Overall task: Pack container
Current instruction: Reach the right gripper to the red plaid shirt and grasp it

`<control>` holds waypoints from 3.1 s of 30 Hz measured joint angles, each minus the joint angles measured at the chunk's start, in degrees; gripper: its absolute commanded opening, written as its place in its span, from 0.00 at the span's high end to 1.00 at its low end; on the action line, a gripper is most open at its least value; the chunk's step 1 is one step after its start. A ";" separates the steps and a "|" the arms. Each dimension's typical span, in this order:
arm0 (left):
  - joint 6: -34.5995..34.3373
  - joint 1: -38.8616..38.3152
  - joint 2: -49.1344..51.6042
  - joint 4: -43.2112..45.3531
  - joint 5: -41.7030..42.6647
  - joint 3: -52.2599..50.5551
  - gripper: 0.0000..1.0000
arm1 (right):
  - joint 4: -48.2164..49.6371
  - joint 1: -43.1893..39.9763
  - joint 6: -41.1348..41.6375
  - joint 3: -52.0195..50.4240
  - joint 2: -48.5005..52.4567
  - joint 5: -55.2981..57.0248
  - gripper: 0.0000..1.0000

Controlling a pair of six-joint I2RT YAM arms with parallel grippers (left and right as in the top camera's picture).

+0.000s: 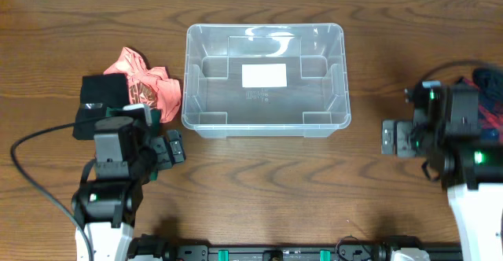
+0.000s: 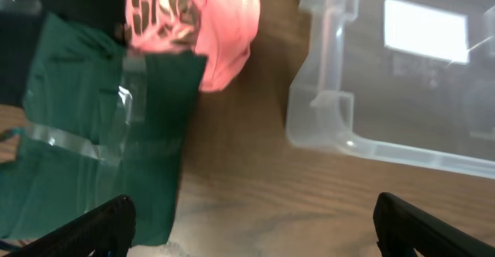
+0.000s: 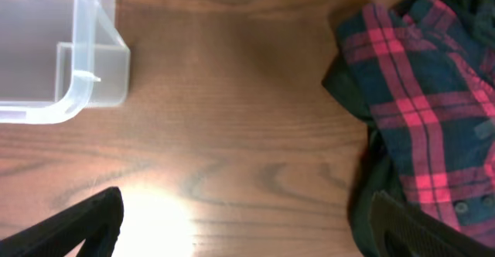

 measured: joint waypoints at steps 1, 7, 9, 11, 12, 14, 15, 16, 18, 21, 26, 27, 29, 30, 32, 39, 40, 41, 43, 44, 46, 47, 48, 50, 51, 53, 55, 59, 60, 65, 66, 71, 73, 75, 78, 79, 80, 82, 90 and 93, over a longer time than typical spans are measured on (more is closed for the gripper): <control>0.00 0.00 0.76 -0.11 0.04 0.02 0.02 | -0.28 0.00 -0.15 1.31 1.84 0.37 0.01; -0.02 0.00 2.05 -0.15 0.44 0.04 0.02 | -0.28 -3.04 -0.90 2.62 9.66 9.01 0.01; -0.22 0.00 2.05 -0.20 0.48 0.04 0.02 | -0.26 -5.79 -0.94 2.67 12.81 11.65 0.01; -0.81 0.00 2.05 -0.50 0.63 0.04 0.02 | -0.15 -9.38 -1.05 2.69 16.83 13.64 0.01; -1.11 0.00 2.05 -0.79 0.63 0.07 0.02 | 0.04 -11.41 -1.07 2.71 19.19 14.69 0.01; -1.31 0.00 2.05 -1.05 0.68 0.07 0.02 | 0.57 -14.43 -1.05 2.71 23.19 16.35 0.01; -1.33 0.00 2.05 -1.05 0.79 0.07 0.02 | 0.90 -15.67 -1.05 2.71 25.09 17.11 0.01; -1.33 0.00 2.05 -1.05 0.81 0.07 0.02 | 1.49 -16.70 -1.05 2.71 26.88 18.01 0.01; -1.36 0.00 2.05 -1.05 0.81 0.09 0.02 | 3.06 -18.21 -1.05 2.71 30.12 20.17 0.01; -1.36 0.00 2.05 -1.05 0.81 0.09 0.02 | 5.66 -19.34 -1.05 2.71 33.83 23.74 0.01; -1.36 0.00 2.05 -1.03 0.81 0.09 0.02 | 10.84 -20.17 -1.11 2.71 37.64 29.00 0.01; -1.36 0.00 2.05 -1.03 0.79 0.09 0.02 | 11.50 -20.22 -1.20 2.71 37.99 29.49 0.01; -1.36 0.00 2.05 -1.05 0.81 0.09 0.02 | 12.74 -20.52 -1.46 2.71 39.04 30.34 0.01; -1.36 0.00 2.05 -1.03 0.81 0.09 0.02 | 13.20 -20.70 -1.73 2.71 39.63 30.53 0.01; -1.36 0.00 2.05 -1.05 0.81 0.09 0.02 | 13.88 -21.38 -2.16 2.71 40.92 30.95 0.01; -1.36 0.00 2.05 -1.05 0.81 0.09 0.02 | 15.50 -23.78 -2.80 2.71 44.81 30.86 0.05; -1.36 0.00 2.05 -1.05 0.81 0.09 0.02 | 15.89 -24.22 -2.97 2.71 45.00 30.88 0.10; -1.36 0.00 2.05 -1.05 0.81 0.09 0.02 | 16.24 -24.59 -3.17 2.71 45.09 30.82 0.15; -1.36 0.00 2.05 -1.05 0.79 0.09 0.02 | 17.07 -25.35 -3.41 2.71 45.11 30.53 0.27; -1.36 0.00 2.05 -1.05 0.79 0.09 0.02 | 17.40 -25.55 -3.50 2.71 45.11 30.18 0.31; -1.36 0.00 2.05 -1.05 0.79 0.09 0.02 | 17.64 -25.62 -3.45 2.71 45.11 29.51 0.34; -1.36 0.00 2.05 -1.03 0.79 0.09 0.02 | 17.77 -25.62 -3.52 2.71 45.11 29.20 0.36; -1.36 0.00 2.05 -1.05 0.81 0.09 0.02 | 17.86 -25.64 -3.54 2.71 45.11 28.85 0.38; -1.36 0.00 2.05 -1.05 0.81 0.09 0.02 | 18.01 -25.66 -3.63 2.71 45.11 28.48 0.39; -1.36 0.00 2.05 -1.05 0.79 0.09 0.02 | 18.08 -25.66 -3.61 2.71 45.11 28.35 0.38; -1.36 0.00 2.05 -1.05 0.79 0.09 0.02 | 18.14 -25.66 -3.58 2.71 45.11 28.30 0.33; -1.36 0.00 2.05 -1.05 0.81 0.09 0.02 | 18.21 -25.64 -3.69 2.71 45.11 28.24 0.29; -1.36 0.00 2.05 -1.05 0.79 0.09 0.02 | 18.38 -25.62 -3.76 2.71 45.11 27.85 0.21; -1.36 0.00 2.05 -1.05 0.81 0.09 0.02 | 18.43 -25.62 -3.76 2.73 45.11 27.78 0.20; -1.36 0.00 2.05 -1.05 0.81 0.09 0.02 | 17.94 -25.33 -3.78 3.23 45.11 27.39 0.20; -1.36 0.00 2.05 -1.05 0.81 0.09 0.02 | 17.79 -25.27 -3.78 3.37 45.11 27.39 0.20; -1.38 0.00 2.05 -1.05 0.81 0.09 0.02 | 15.98 -25.07 -3.78 5.40 45.11 27.19 0.19; -1.38 0.00 2.05 -1.05 0.81 0.09 0.02 | 15.58 -25.05 -3.78 6.25 45.09 27.19 0.19; -1.38 0.00 2.05 -1.05 0.81 0.09 0.02 | 15.23 -25.05 -3.78 6.86 45.09 27.19 0.19; -1.51 0.00 2.05 -1.05 0.81 0.09 0.02 | 14.91 -25.03 -3.78 7.23 45.09 27.17 0.18; -1.51 0.00 2.05 -1.05 0.81 0.09 0.02 | 14.86 -25.03 -3.78 7.28 45.09 27.17 0.18; -1.51 0.00 2.05 -1.05 0.81 0.09 0.02 | 14.80 -25.03 -3.78 7.32 45.09 27.17 0.18; -1.53 0.00 2.05 -1.05 0.81 0.09 0.02 | 14.78 -25.03 -3.78 7.39 45.09 27.17 0.19; -1.53 0.00 2.05 -1.11 0.81 0.09 0.02 | 16.00 -25.20 -3.98 7.45 45.09 26.14 0.32; -1.53 0.00 2.05 -1.38 0.79 0.09 0.02 | 16.96 -25.77 -3.98 7.45 45.09 24.68 0.32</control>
